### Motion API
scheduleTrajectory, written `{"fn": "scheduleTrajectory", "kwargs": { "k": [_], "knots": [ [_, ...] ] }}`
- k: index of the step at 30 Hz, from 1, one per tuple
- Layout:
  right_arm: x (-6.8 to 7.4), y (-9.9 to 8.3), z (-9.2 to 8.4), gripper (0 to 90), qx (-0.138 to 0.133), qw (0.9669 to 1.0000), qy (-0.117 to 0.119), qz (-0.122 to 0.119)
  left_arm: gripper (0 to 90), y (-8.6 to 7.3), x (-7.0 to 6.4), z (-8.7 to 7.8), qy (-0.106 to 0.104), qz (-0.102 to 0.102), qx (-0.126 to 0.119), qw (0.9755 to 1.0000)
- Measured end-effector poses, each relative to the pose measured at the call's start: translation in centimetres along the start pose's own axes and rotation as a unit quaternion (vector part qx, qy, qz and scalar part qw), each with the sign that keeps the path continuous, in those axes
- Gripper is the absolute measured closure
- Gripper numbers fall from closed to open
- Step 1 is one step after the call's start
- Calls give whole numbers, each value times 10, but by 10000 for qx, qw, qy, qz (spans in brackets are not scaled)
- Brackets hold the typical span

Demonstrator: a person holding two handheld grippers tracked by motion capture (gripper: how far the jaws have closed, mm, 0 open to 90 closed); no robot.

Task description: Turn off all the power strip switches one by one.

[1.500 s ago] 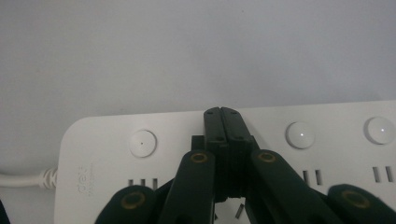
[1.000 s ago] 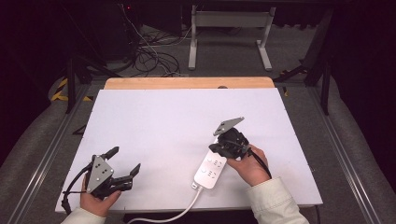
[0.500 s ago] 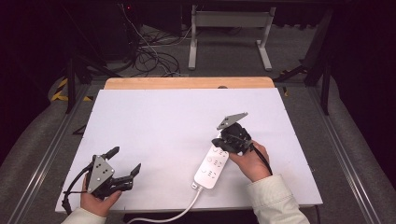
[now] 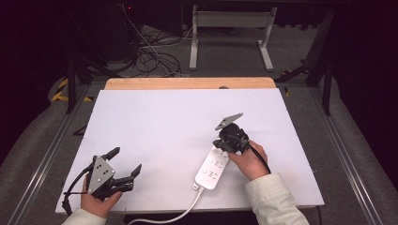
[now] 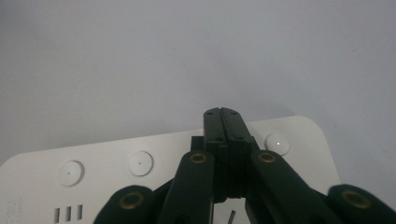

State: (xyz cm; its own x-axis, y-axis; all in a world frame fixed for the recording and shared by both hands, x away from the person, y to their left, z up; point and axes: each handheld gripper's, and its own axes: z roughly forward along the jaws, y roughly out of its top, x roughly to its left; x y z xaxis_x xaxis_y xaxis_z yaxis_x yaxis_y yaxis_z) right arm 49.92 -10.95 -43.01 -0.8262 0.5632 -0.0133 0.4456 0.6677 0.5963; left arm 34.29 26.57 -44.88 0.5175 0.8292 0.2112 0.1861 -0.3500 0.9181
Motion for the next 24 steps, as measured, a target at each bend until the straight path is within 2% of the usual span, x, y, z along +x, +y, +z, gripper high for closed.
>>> {"fn": "scheduleTrajectory", "kwargs": {
  "k": [12, 24],
  "knots": [
    [4, -1, 8, 900, 273, 9996, -3, -41, 139, 0, 1, 0, 15, 1, -9, 10000],
    [6, -3, 10, 900, 330, 9994, 46, 5, 139, 0, 0, -1, 4, -40, -27, 10000]
  ]
}}
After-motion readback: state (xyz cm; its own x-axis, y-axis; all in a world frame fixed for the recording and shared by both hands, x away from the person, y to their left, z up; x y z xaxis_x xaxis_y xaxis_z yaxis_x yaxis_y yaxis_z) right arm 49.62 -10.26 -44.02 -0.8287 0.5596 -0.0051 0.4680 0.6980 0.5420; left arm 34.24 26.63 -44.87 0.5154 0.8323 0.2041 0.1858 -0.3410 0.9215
